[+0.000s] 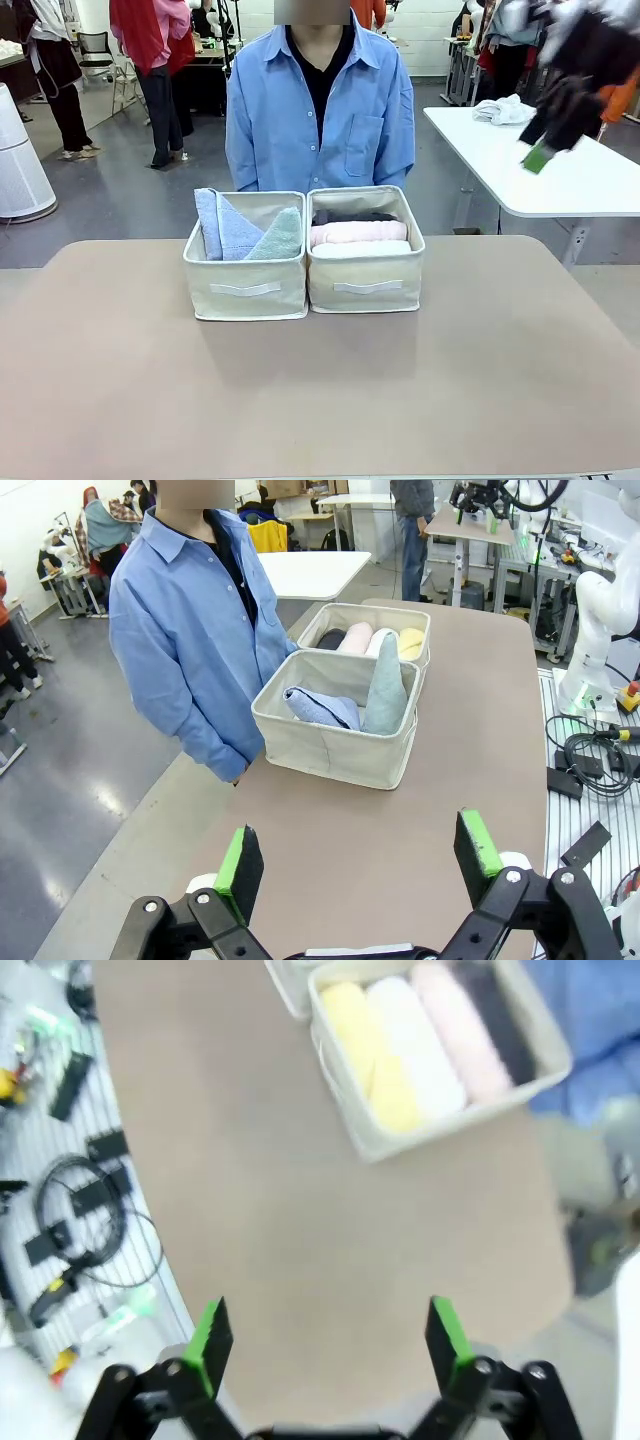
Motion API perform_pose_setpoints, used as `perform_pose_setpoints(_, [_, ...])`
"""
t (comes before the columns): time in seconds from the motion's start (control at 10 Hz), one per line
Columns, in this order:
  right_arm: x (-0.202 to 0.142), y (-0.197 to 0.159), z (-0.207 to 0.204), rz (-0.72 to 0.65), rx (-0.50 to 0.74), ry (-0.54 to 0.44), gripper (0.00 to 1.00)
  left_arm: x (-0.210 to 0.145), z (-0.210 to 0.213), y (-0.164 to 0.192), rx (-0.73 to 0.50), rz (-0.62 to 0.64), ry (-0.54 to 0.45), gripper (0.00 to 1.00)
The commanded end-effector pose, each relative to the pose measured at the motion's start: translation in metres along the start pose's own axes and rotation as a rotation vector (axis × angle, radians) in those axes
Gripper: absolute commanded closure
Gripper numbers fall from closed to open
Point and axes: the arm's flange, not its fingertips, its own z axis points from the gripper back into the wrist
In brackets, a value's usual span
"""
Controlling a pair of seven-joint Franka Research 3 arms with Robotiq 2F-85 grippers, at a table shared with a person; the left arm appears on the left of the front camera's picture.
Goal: Sort the towels based on their folding style.
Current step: Pick up another triangle-folded towel from the table and place it in the left Fabric basket.
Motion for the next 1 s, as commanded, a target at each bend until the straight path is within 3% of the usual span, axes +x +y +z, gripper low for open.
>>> perform_pose_setpoints(0.0, [-0.069, -0.028, 0.012, 0.104, 0.221, -0.394, 0.0, 0.0, -0.001, -0.001, 0.011, -0.017, -0.022, 0.0])
perform_pose_setpoints(0.1, [-0.103, -0.045, 0.02, 0.124, 0.296, -0.499, 0.0, 0.0, -0.001, -0.001, 0.011, -0.017, -0.022, 0.0])
perform_pose_setpoints(0.2, [-0.133, -0.06, 0.022, 0.097, 0.299, -0.561, 0.0, 0.0, -0.001, -0.001, 0.011, -0.017, -0.022, 0.0])
perform_pose_setpoints(0.4, [-0.181, -0.076, 0.016, 0.182, 0.32, -0.651, 0.0, 0.0, -0.001, -0.001, 0.011, -0.017, -0.022, 0.0])
perform_pose_setpoints(0.8, [-0.206, -0.081, 0.007, 0.076, 0.174, -0.691, 0.0, 0.0, -0.001, -0.001, 0.011, -0.017, -0.022, 0.0])
perform_pose_setpoints(0.9, [-0.205, -0.082, 0.006, -0.017, 0.094, -0.714, 0.0, 0.0, -0.001, -0.001, 0.011, -0.017, -0.022, 0.0])
